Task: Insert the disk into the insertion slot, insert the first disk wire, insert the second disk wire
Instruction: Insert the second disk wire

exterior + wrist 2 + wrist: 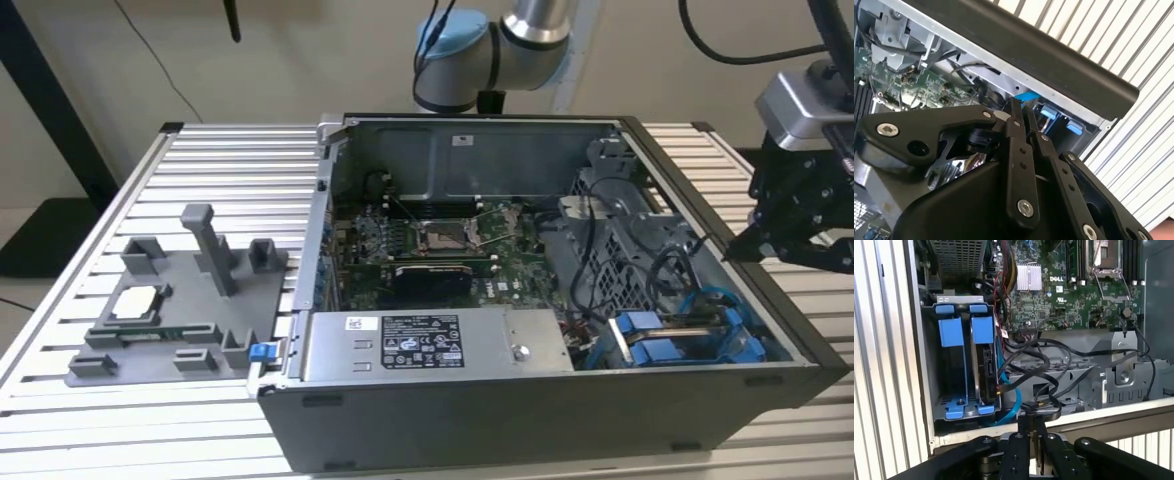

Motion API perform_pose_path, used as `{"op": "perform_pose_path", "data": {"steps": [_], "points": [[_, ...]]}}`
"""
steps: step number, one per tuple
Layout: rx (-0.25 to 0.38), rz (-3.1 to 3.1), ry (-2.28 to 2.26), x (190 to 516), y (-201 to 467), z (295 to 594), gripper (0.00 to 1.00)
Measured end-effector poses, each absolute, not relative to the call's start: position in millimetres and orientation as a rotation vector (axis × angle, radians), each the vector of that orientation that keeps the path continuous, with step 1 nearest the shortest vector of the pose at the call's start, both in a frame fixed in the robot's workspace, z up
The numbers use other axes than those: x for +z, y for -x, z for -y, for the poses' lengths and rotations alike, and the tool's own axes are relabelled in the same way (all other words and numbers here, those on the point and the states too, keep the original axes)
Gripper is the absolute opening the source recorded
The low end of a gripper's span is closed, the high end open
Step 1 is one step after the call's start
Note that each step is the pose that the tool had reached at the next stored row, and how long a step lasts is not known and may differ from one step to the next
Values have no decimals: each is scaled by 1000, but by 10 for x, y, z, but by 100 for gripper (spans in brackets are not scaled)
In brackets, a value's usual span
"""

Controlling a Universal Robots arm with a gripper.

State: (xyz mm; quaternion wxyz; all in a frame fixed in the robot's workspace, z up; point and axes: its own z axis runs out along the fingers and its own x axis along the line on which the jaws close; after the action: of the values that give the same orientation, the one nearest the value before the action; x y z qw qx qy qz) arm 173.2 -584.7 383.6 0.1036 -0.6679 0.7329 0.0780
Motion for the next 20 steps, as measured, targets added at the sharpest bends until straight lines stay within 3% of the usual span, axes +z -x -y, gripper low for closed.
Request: {"op": "perform_pose_path", "data": {"steps": [20], "points": [[200, -2171, 2007, 3845, -1143, 5851, 0]]}}
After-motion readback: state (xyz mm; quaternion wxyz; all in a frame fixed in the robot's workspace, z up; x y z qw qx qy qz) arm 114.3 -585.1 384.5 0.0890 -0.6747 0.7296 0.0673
